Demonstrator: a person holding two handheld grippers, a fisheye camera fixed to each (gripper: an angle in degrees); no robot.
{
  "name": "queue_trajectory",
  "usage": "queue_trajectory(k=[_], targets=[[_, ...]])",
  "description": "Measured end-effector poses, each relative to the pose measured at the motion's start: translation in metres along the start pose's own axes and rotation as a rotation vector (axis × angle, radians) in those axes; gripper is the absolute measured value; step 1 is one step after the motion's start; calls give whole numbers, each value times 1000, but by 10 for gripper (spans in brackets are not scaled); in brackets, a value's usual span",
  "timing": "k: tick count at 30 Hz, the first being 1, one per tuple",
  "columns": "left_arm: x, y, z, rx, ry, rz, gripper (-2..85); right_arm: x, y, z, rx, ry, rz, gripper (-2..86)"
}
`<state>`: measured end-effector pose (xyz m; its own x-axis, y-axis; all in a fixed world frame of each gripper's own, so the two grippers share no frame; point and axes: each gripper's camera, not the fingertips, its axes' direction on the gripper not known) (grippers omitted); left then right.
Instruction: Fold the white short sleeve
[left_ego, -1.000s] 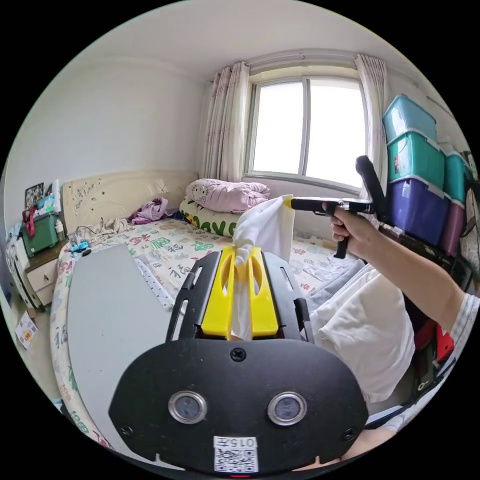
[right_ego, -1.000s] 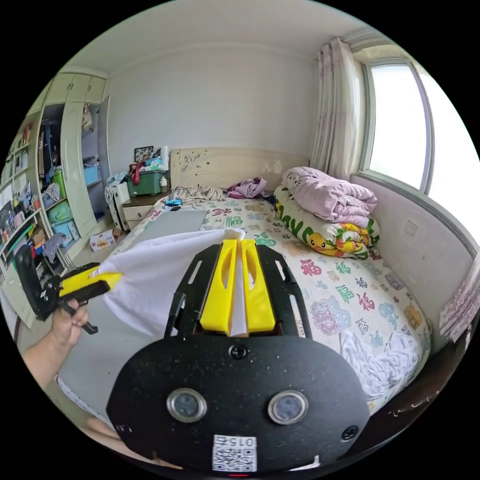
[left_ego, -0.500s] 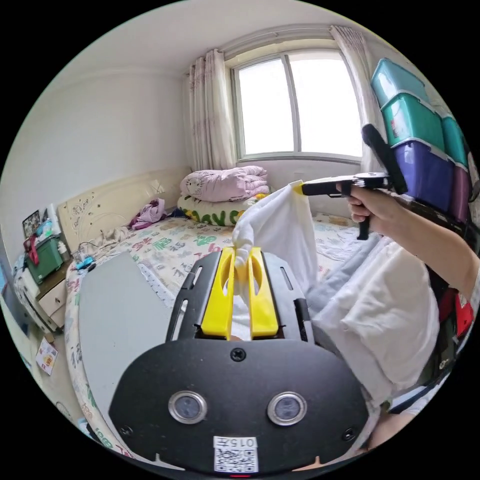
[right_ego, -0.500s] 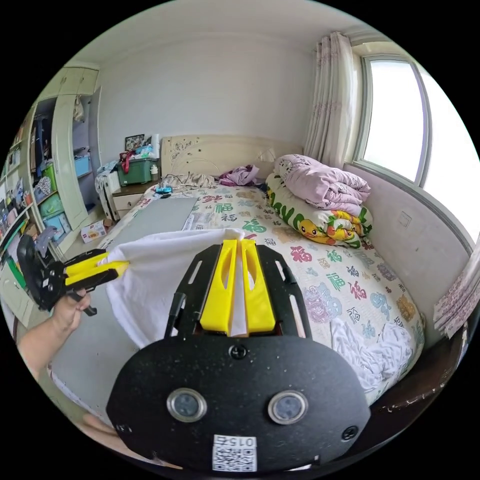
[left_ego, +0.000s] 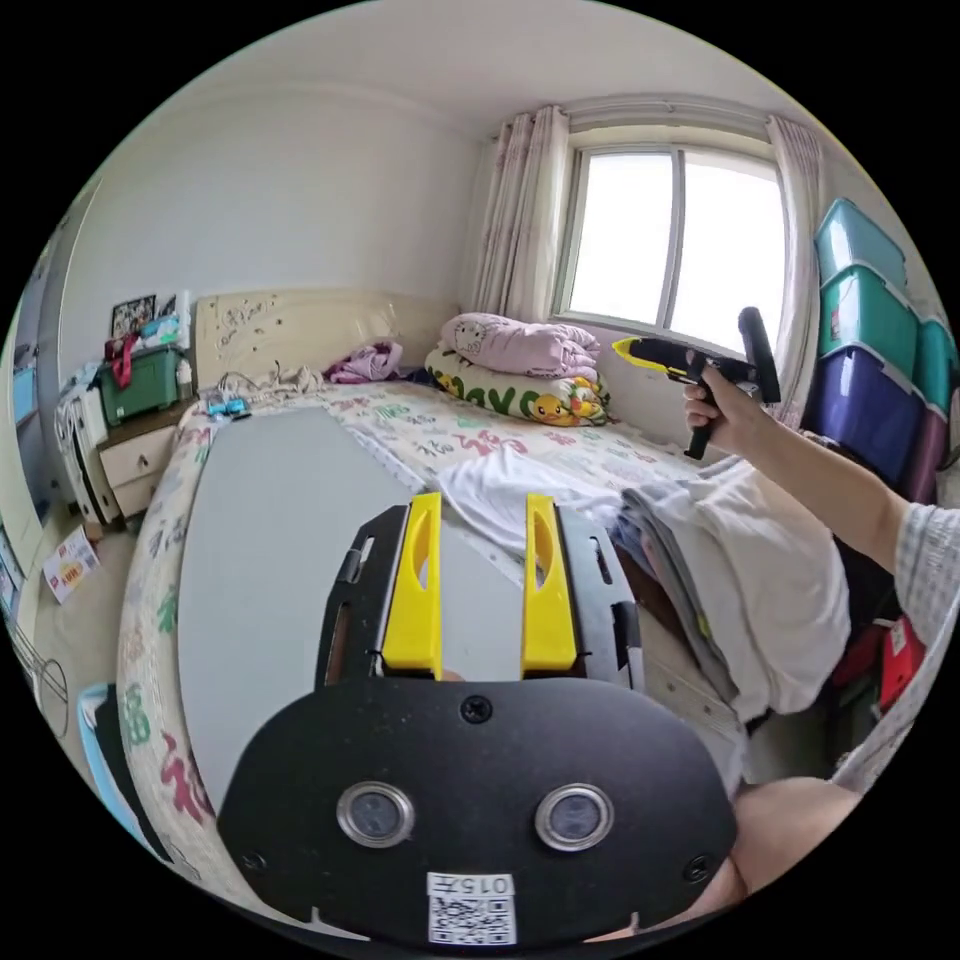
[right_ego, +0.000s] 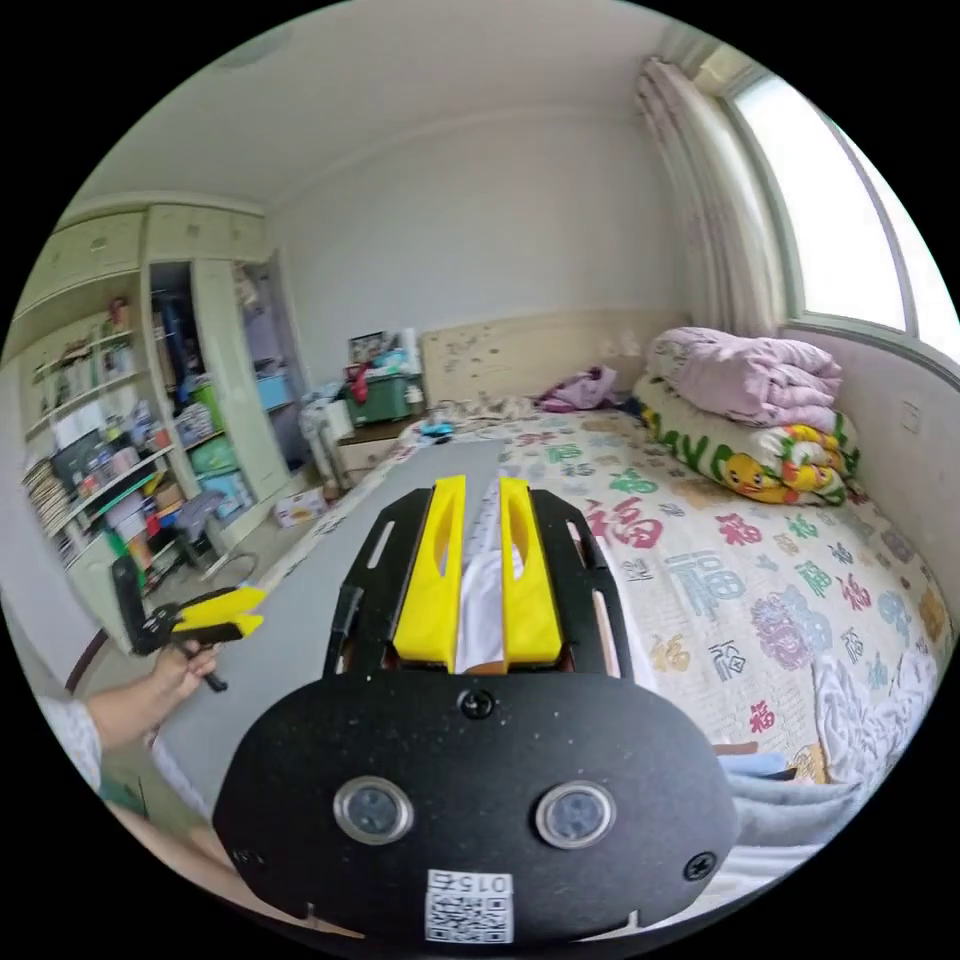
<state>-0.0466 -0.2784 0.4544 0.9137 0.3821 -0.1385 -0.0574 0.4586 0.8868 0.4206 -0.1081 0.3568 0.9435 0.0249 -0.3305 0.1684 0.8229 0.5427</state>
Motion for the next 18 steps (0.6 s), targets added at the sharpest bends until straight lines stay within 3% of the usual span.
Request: queue_trajectory(k=[4,9,13,18], targets=[[36,36,-54,27,73,11,107,-51,45,-110,44,-148,-129,58],[109,37,-87,71,171,45,103,-76,142,-224,76,-7,-34,66],[130,7,-100,81,259,-30,103,-89,169,-231,-4,126,-52,103],[135,-59,-140,313,237,-170,91,-110,148,-148,-215,305,-214,111]])
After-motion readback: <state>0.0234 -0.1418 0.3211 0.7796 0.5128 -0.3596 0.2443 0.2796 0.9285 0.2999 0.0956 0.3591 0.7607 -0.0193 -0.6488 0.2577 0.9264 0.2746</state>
